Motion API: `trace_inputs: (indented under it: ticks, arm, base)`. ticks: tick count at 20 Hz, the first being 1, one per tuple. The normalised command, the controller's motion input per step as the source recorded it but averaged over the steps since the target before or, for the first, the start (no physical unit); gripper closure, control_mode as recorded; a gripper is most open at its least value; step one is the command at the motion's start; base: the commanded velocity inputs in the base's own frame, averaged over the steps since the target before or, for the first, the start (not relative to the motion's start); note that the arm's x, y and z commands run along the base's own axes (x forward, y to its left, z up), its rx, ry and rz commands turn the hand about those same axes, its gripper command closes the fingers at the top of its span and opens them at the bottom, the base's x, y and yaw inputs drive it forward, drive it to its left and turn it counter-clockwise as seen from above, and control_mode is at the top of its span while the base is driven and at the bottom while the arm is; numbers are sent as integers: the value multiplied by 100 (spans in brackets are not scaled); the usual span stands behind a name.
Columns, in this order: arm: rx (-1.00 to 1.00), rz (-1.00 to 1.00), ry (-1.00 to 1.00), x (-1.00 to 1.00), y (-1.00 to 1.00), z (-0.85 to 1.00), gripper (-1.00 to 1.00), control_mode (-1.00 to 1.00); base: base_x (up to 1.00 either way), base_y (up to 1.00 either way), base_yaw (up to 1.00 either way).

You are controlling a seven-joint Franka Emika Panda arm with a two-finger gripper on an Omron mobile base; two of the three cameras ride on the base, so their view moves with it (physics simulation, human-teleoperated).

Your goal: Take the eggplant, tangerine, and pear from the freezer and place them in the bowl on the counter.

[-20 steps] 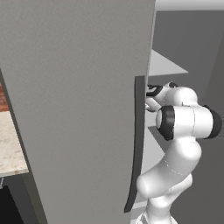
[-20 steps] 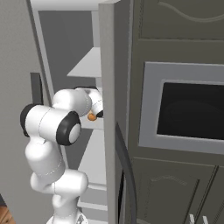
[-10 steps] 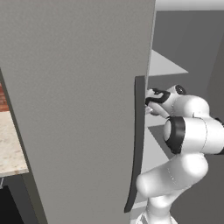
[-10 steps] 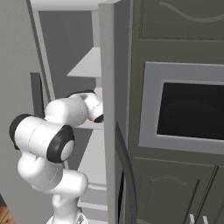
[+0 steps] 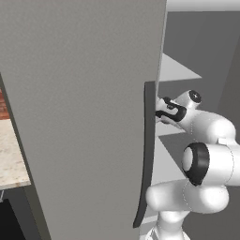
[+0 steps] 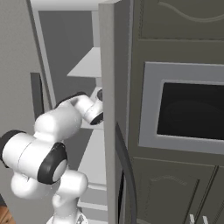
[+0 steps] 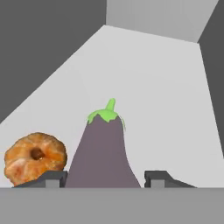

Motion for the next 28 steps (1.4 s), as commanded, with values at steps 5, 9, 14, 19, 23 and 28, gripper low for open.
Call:
trace_inputs:
  ticks: [5, 9, 14, 19, 23, 28]
  arm:
    - [0, 0, 0, -40, 0, 23, 100, -100]
    - [0, 0, 0, -59, 0, 42, 100, -100]
    - [0, 0, 0, -68, 3, 45, 100, -100]
    - [-3, 0, 0, -69, 17, 38, 100, -100]
    - [-4, 0, 0, -62, 7, 47, 100, -100]
    - [-8, 0, 5, -53, 19, 37, 100, -100]
  base:
    - [0, 0, 0]
    - [0, 0, 0]
    - [0, 0, 0]
    - [0, 0, 0]
    - [0, 0, 0]
    - [0, 0, 0]
